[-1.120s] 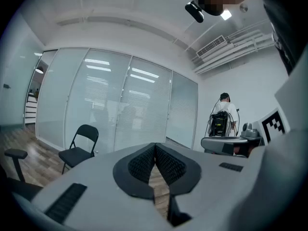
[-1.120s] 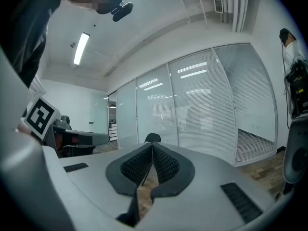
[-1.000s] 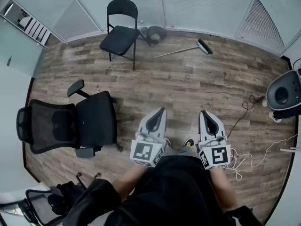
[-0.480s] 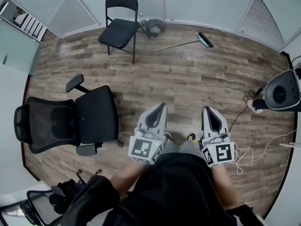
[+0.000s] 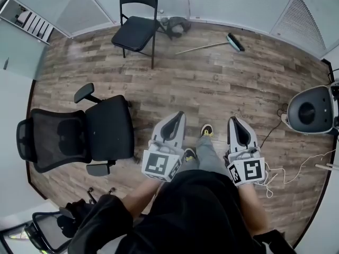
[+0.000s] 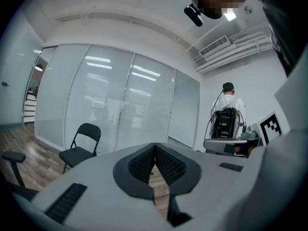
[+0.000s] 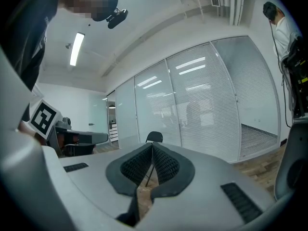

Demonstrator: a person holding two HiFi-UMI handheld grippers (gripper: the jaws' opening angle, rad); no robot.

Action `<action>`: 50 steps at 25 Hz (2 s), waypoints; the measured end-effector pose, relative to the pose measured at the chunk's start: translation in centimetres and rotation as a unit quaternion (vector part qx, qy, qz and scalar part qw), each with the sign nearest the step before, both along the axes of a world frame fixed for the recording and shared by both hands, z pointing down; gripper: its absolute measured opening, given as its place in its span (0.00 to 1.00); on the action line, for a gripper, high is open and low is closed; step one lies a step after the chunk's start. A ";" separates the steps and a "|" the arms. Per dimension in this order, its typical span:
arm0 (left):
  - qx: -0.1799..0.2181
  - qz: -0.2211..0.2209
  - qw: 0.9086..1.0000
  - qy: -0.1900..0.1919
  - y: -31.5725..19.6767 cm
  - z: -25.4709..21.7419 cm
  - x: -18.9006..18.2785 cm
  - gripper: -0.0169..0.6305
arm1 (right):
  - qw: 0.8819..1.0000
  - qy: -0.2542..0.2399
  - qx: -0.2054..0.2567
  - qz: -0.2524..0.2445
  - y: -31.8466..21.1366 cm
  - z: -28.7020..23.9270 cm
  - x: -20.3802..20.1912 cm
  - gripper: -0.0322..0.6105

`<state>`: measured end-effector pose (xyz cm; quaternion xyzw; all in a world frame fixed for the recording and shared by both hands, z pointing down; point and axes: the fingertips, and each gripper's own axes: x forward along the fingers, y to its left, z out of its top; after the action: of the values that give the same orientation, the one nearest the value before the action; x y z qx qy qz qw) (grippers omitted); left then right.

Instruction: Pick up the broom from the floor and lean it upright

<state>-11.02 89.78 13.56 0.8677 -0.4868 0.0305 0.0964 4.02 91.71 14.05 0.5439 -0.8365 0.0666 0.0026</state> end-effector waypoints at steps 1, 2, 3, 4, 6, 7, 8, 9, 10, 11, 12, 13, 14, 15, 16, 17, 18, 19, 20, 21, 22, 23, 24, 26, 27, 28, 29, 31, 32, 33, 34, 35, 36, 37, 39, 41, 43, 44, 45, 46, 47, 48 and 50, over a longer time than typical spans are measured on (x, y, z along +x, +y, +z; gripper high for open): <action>0.002 -0.003 1.000 -0.002 -0.9 -0.1 0.3 0.06 | 1.000 -0.001 0.001 -0.003 -0.9 0.1 0.2 0.08; 0.004 -0.006 1.000 -0.003 -1.9 -0.2 0.6 0.06 | 1.000 -0.002 0.002 -0.007 -1.9 0.2 0.5 0.08; 0.004 -0.008 1.000 -0.005 -3.1 -0.4 1.0 0.06 | 1.000 -0.003 0.003 -0.012 -3.1 0.3 0.8 0.08; 0.005 -0.010 1.000 -0.006 -4.2 -0.5 1.5 0.06 | 1.000 -0.003 0.003 -0.016 -4.4 0.4 1.1 0.08; 0.007 -0.008 1.000 -0.010 -6.4 -0.7 2.6 0.06 | 1.000 -0.004 0.006 -0.023 -6.9 0.3 1.7 0.08; 0.008 -0.005 1.000 -0.012 -7.5 -0.8 3.2 0.06 | 1.000 -0.005 0.008 -0.027 -8.2 0.2 2.0 0.08; 0.007 -0.002 1.000 -0.015 -8.6 -0.9 4.0 0.06 | 0.999 -0.008 0.010 -0.032 -9.5 0.0 2.4 0.08; 0.007 0.001 1.000 -0.018 -9.6 -1.0 4.7 0.06 | 0.999 -0.012 0.011 -0.036 -10.7 -0.1 2.7 0.08; 0.007 0.004 1.000 -0.021 -10.5 -1.0 5.5 0.06 | 0.999 -0.016 0.013 -0.041 -11.8 -0.2 3.1 0.08; 0.008 0.006 1.000 -0.023 -11.4 -1.1 6.2 0.06 | 0.999 -0.018 0.015 -0.043 -12.8 -0.3 3.5 0.08; 0.009 0.006 1.000 -0.026 -12.2 -1.3 6.8 0.06 | 0.999 -0.021 0.017 -0.045 -13.6 -0.3 3.9 0.08; 0.011 0.005 1.000 -0.027 -13.0 -1.4 7.2 0.06 | 0.999 -0.024 0.017 -0.045 -14.5 -0.3 4.3 0.08; 0.014 0.003 0.999 -0.028 -13.7 -1.6 7.6 0.06 | 0.999 -0.027 0.016 -0.044 -15.3 -0.2 4.7 0.08; 0.017 0.002 0.999 -0.030 -14.4 -1.9 7.8 0.06 | 0.998 -0.032 0.014 -0.043 -16.0 -0.1 5.0 0.08; 0.021 0.000 0.999 -0.033 -15.0 -2.1 7.9 0.06 | 0.998 -0.039 0.014 -0.043 -16.6 -0.1 5.3 0.08; 0.025 -0.001 0.999 -0.038 -15.5 -2.3 8.0 0.06 | 0.998 -0.045 0.014 -0.044 -17.0 -0.1 5.5 0.08; 0.026 -0.003 0.999 -0.041 -15.9 -2.4 8.0 0.06 | 0.998 -0.050 0.014 -0.044 -17.5 0.0 5.7 0.08; 0.025 -0.005 0.999 -0.043 -16.4 -2.3 8.0 0.06 | 0.997 -0.054 0.014 -0.044 -17.9 0.0 5.8 0.08; 0.021 -0.007 0.999 -0.043 -16.9 -2.2 7.9 0.06 | 0.997 -0.055 0.015 -0.043 -18.5 0.1 5.9 0.08; 0.018 -0.009 0.999 -0.042 -17.4 -2.1 7.8 0.06 | 0.997 -0.056 0.014 -0.042 -19.0 0.2 5.9 0.08; 0.016 -0.011 0.999 -0.041 -17.9 -2.0 7.7 0.06 | 0.997 -0.057 0.013 -0.041 -19.6 0.4 6.0 0.08; 0.015 -0.012 0.999 -0.041 -18.3 -2.0 7.7 0.06 | 0.997 -0.058 0.012 -0.041 -20.0 0.5 6.0 0.08; 0.014 -0.013 0.999 -0.041 -18.7 -2.0 7.6 0.06 | 0.997 -0.059 0.011 -0.040 -20.5 0.7 6.1 0.08; 0.012 -0.012 0.999 -0.041 -19.5 -1.9 7.4 0.06 | 0.998 -0.059 0.008 -0.038 -21.3 0.9 6.0 0.08; 0.012 -0.011 0.999 -0.041 -20.0 -1.8 7.2 0.06 | 0.998 -0.059 0.006 -0.035 -21.9 1.0 5.9 0.08; 0.011 -0.009 0.999 -0.040 -20.6 -1.7 7.1 0.06 | 0.998 -0.059 0.005 -0.033 -22.4 1.0 5.8 0.08; 0.010 -0.007 0.999 -0.039 -21.2 -1.6 6.9 0.06 | 0.998 -0.058 0.005 -0.032 -23.0 1.0 5.6 0.08; 0.008 -0.003 0.999 -0.036 -22.6 -1.3 6.5 0.06 | 0.998 -0.053 0.003 -0.031 -24.2 1.0 5.1 0.08; 0.007 0.000 0.999 -0.034 -23.4 -1.1 6.4 0.06 | 0.998 -0.050 0.003 -0.030 -24.9 1.0 4.9 0.08; 0.007 0.003 0.999 -0.031 -24.2 -1.1 6.3 0.06 | 0.999 -0.046 0.002 -0.029 -25.5 1.0 4.7 0.08; 0.007 0.007 1.000 -0.028 -25.0 -1.1 6.2 0.06 | 0.999 -0.043 0.001 -0.027 -26.2 0.9 4.5 0.08; 0.008 0.011 1.000 -0.025 -25.9 -1.1 6.1 0.06 | 0.999 -0.040 0.001 -0.025 -26.9 0.8 4.4 0.08; 0.010 0.015 1.000 -0.021 -26.7 -1.2 6.0 0.06 | 0.999 -0.036 0.000 -0.024 -27.6 0.7 4.1 0.08; 0.012 0.018 1.000 -0.017 -27.5 -1.4 5.8 0.06 | 0.999 -0.031 0.001 -0.022 -28.3 0.5 3.8 0.08; 0.014 0.024 1.000 -0.011 -29.1 -1.5 5.0 0.06 | 1.000 -0.022 0.004 -0.019 -29.8 0.0 2.9 0.08; 0.016 0.031 0.999 -0.007 -30.8 -1.5 4.1 0.06 | 1.000 -0.018 0.007 -0.015 -31.4 -0.6 1.9 0.08; 0.017 0.035 0.999 -0.002 -32.4 -1.6 3.2 0.06 | 1.000 -0.013 0.010 -0.014 -32.9 -1.1 0.9 0.08; 0.017 0.034 0.999 0.001 -33.2 -1.8 2.8 0.06 | 1.000 -0.010 0.012 -0.015 -33.6 -1.3 0.4 0.08; 0.017 0.034 0.999 0.003 -33.9 -1.9 2.3 0.06 | 1.000 -0.008 0.013 -0.015 -34.3 -1.4 -0.1 0.08; 0.018 0.034 0.999 0.006 -34.5 -2.0 1.8 0.06 | 1.000 -0.007 0.014 -0.015 -35.0 -1.5 -0.6 0.08; 0.018 0.035 0.999 0.009 -35.2 -2.1 1.3 0.06 | 1.000 -0.007 0.015 -0.015 -35.6 -1.6 -1.1 0.08; 0.018 0.036 0.999 0.013 -35.8 -2.1 0.9 0.06 | 1.000 -0.007 0.016 -0.014 -36.3 -1.8 -1.6 0.08; 0.019 0.041 0.999 0.019 -36.9 -2.1 -0.1 0.06 | 1.000 -0.003 0.019 -0.013 -37.4 -2.0 -2.7 0.08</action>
<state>-11.09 52.84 11.46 0.8888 -0.4495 0.0085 0.0884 1.34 54.33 12.07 0.5330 -0.8444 0.0525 -0.0091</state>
